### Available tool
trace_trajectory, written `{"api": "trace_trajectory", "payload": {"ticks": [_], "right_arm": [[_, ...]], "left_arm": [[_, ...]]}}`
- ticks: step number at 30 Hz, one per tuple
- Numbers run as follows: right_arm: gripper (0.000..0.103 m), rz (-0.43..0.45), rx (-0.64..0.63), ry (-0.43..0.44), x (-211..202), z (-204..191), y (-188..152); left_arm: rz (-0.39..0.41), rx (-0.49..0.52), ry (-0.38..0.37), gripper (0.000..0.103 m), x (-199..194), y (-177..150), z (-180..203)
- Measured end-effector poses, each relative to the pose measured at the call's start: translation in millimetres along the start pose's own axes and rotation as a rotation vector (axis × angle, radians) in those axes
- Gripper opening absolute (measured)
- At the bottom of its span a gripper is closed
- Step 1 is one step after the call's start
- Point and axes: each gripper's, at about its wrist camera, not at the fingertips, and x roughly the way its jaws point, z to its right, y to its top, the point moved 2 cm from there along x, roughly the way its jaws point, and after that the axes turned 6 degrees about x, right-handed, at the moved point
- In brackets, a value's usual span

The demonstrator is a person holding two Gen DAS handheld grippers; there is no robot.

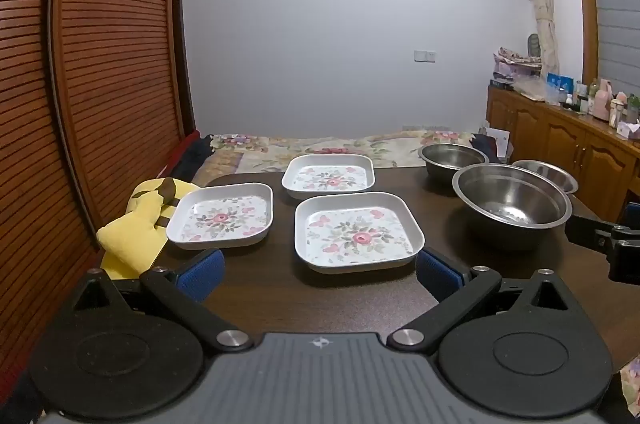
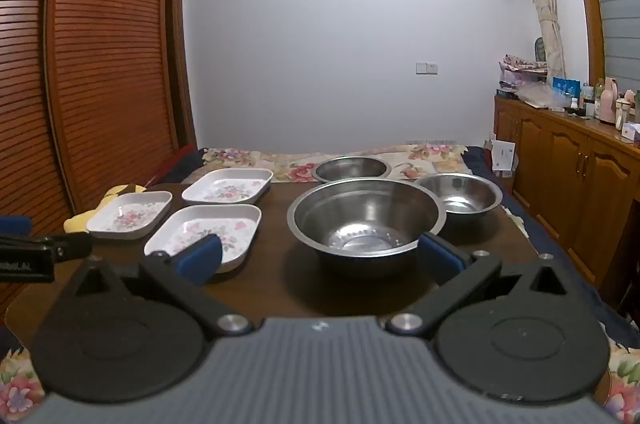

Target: Organize plates and bowls

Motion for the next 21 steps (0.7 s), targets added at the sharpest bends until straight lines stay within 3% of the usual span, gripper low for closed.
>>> {"api": "trace_trajectory", "payload": {"ticks": [21], "right_arm": [[0.103,-0.012,-0.008,-0.004,3.5,1.1,-3.4]], "left_arm": [[0.02,0.024,0.007,0.103,-7.2,1.2,3.4]]}}
